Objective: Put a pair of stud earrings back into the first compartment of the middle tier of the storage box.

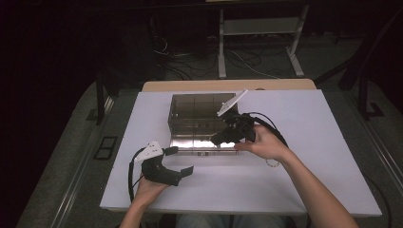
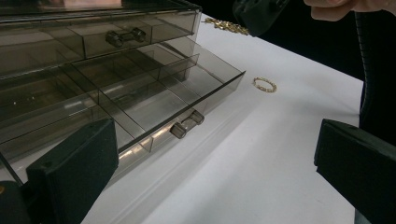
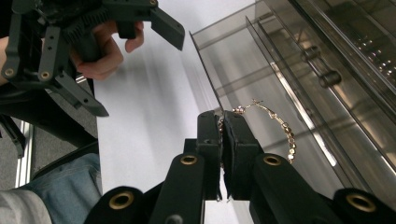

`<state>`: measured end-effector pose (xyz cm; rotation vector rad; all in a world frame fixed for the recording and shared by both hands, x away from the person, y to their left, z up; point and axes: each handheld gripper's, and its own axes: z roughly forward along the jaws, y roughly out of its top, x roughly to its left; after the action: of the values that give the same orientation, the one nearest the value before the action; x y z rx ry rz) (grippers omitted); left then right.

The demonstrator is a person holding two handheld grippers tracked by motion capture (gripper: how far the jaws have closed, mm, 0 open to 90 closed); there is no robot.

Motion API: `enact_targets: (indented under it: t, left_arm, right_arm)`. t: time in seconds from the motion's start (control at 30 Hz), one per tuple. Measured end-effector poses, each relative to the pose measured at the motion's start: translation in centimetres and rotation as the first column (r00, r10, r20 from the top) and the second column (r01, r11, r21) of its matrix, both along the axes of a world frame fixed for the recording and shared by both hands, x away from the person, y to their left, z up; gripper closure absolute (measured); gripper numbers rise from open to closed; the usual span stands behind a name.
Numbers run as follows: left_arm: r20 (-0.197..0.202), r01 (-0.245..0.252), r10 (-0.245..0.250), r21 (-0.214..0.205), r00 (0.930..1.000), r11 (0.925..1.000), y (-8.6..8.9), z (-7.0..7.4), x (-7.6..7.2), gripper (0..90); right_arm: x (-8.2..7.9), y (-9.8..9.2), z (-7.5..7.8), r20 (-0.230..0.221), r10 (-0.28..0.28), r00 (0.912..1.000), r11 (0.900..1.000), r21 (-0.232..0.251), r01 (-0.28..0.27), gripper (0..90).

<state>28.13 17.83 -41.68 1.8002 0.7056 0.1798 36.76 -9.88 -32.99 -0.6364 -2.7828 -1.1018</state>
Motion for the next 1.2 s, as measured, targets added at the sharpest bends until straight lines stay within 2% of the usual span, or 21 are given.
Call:
enact_targets:
  t: [0.5,1.2]
  left_arm:
    - [-0.003,0.006,-0.006,-0.003,1.0,1.0,-0.1,0.0,0.1,0.0]
    - [-0.002,0.011,-0.011,-0.001,0.9999,0.9999,-0.1,0.0,0.0,0.0]
  right_arm:
    - [0.7,3.2,-0.9,-0.015,0.038,0.9992,0.9989,0.029,-0.038,84.8]
    - [1.8,6.4,-1.5,-0.018,0.048,0.9987,0.9976,0.05,-0.047,84.8]
